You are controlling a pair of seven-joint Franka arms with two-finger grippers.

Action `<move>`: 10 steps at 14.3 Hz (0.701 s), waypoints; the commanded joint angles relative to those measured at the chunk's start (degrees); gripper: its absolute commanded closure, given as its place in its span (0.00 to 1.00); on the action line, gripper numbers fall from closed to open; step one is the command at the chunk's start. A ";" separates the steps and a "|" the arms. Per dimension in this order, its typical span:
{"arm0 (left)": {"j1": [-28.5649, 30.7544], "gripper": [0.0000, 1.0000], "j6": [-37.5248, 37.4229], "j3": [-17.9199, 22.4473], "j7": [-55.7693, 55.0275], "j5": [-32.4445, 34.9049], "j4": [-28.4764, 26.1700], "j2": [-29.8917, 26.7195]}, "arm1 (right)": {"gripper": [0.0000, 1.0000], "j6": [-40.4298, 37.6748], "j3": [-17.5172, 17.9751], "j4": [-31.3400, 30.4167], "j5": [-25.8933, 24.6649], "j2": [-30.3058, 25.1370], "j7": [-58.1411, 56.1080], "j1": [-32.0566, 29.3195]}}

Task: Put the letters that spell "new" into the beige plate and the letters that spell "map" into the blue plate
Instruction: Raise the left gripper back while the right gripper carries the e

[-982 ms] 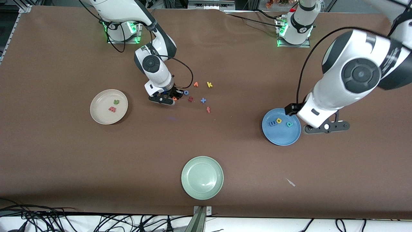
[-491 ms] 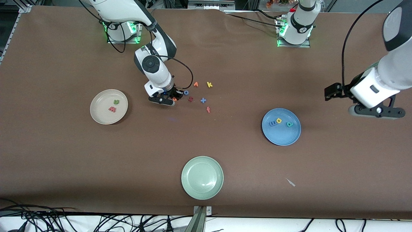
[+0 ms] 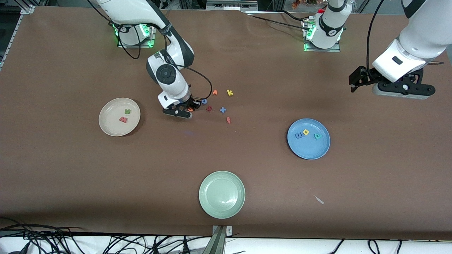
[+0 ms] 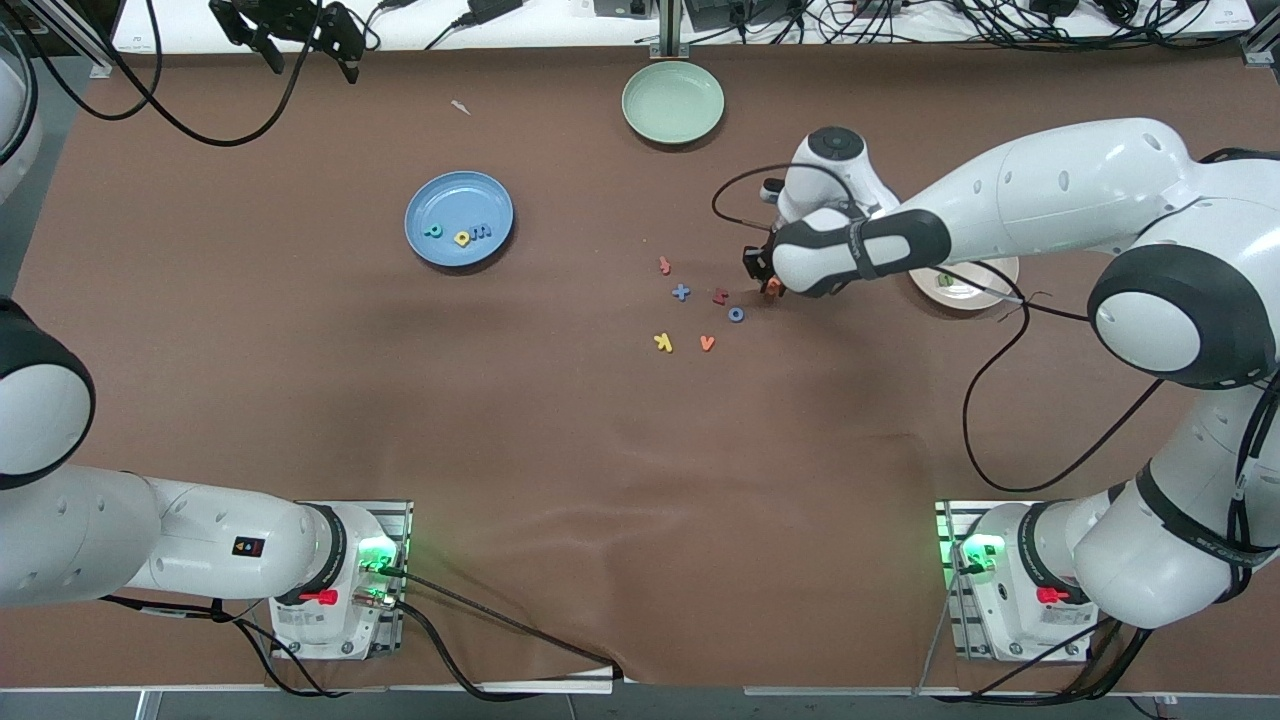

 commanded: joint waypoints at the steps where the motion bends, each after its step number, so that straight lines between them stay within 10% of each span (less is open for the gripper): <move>1: 0.45 0.00 1.30 1.52 1.00 -4.11 -1.45 -1.31 | 0.72 -6.99 -2.95 0.18 -0.47 -3.72 -7.25 -0.15; 10: 6.77 0.00 -2.48 -3.65 0.83 -3.43 1.89 0.62 | 0.76 -17.91 -20.69 -4.56 -0.47 -10.41 -38.88 -0.15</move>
